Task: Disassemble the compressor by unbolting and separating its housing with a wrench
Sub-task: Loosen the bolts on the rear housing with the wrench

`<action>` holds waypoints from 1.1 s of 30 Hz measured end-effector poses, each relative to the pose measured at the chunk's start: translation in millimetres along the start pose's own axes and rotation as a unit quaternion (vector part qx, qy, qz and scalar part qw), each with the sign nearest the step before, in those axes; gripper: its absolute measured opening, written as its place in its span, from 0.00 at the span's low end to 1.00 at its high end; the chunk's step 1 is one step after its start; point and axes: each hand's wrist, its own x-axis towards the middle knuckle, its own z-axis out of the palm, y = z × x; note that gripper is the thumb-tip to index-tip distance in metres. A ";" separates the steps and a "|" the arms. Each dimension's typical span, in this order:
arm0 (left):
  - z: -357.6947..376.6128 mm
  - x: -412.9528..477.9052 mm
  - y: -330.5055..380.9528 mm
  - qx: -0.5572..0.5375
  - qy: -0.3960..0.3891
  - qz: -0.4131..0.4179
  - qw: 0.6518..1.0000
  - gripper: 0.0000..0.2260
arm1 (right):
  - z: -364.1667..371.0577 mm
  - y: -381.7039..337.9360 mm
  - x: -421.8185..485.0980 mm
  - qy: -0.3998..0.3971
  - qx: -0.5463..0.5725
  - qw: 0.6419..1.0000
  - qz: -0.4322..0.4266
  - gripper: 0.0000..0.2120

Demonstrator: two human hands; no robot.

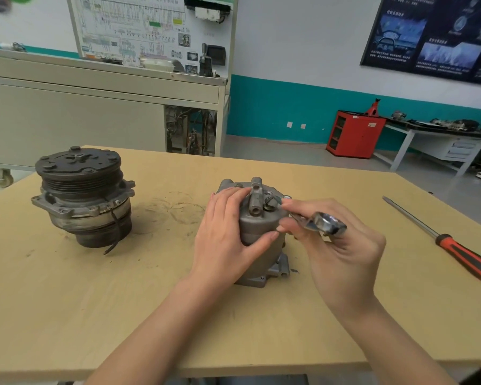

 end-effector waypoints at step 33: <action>1.5 0.9 -5.8 0.014 0.009 0.008 1.000 0.32 | 76.5 114.3 119.2 -0.294 0.349 0.670 0.586 0.10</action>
